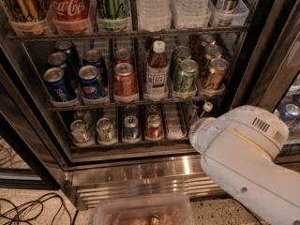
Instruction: Pick redbull can from bottom shelf of fridge
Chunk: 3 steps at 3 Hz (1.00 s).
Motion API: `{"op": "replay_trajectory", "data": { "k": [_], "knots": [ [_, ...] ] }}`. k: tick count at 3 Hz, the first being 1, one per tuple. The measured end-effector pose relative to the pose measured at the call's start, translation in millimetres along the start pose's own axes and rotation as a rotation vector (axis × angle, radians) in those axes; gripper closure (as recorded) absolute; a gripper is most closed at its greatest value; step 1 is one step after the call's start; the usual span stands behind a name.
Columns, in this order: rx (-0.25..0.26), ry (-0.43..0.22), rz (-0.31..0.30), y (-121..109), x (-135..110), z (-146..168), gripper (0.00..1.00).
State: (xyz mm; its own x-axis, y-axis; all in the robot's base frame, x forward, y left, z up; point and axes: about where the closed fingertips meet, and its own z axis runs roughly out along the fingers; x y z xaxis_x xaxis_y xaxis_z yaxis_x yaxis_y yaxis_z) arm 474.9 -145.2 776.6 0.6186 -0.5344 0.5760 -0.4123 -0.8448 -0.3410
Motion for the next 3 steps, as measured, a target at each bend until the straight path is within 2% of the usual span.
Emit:
{"op": "replay_trajectory", "data": {
  "k": [1, 2, 3],
  "knots": [
    [0.095, -0.094, -0.089, -20.9, -41.6, 13.2, 1.0],
    [0.106, -0.097, -0.105, -22.7, -42.4, 12.4, 1.0],
    [0.146, -0.063, -0.168, -26.6, -53.7, 11.6, 1.0]
  ]
}}
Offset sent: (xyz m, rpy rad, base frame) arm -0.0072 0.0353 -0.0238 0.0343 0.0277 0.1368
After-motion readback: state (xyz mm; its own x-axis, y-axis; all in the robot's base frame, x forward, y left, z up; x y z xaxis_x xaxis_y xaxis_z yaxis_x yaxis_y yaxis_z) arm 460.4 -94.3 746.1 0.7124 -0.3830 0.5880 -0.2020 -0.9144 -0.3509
